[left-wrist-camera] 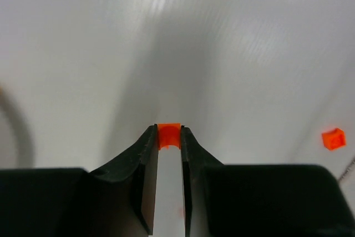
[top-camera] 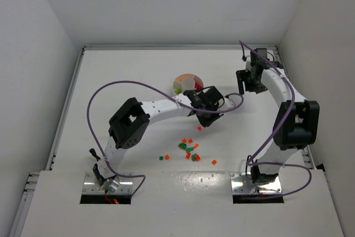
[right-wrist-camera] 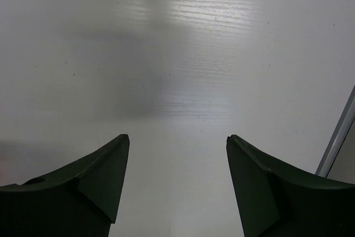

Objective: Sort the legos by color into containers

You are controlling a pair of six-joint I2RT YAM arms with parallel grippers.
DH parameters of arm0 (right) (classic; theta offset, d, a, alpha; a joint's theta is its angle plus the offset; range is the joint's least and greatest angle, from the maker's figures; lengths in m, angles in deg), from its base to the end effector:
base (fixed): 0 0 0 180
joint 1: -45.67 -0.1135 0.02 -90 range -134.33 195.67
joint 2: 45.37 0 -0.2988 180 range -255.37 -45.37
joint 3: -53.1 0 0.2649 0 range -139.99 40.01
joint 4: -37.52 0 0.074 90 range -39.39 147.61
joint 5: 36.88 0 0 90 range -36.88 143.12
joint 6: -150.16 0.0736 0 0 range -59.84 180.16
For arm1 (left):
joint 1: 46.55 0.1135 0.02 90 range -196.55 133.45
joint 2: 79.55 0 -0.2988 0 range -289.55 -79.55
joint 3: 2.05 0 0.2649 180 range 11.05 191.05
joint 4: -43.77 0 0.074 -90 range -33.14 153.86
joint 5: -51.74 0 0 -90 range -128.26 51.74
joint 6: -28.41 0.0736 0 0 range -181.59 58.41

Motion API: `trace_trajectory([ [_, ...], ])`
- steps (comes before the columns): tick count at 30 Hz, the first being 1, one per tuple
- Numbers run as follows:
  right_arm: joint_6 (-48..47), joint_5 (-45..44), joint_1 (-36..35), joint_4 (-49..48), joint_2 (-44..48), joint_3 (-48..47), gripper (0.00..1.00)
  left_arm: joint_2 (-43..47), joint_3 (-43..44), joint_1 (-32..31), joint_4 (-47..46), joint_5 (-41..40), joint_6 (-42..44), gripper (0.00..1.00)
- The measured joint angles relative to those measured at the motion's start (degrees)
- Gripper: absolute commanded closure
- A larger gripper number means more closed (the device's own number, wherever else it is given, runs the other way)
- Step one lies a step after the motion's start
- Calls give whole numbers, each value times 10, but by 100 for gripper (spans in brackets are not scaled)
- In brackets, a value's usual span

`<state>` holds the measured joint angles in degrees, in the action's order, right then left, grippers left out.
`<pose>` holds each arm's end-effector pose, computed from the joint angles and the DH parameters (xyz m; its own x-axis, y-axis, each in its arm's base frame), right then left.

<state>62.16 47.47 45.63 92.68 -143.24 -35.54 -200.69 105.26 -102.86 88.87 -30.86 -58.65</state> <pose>0.3860 -0.0070 0.2342 -0.8997 0.0341 -0.4351 0.0733 0.9946 -0.0736 0.2737 -0.4276 0.1800 -0.4303 0.7371 -0.5211 0.8852 0.4576 -0.0837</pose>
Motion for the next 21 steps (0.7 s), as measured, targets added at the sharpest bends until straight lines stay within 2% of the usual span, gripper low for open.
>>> trace_trajectory([
  [8, 0, 4, 0, 0, -8, -1, 29, 53, 110, 33, 23, -29, 12, 80],
  [21, 0, 14, 0, 0, -25, -9, 29, 35, 152, 110, 61, -103, 14, 79],
])
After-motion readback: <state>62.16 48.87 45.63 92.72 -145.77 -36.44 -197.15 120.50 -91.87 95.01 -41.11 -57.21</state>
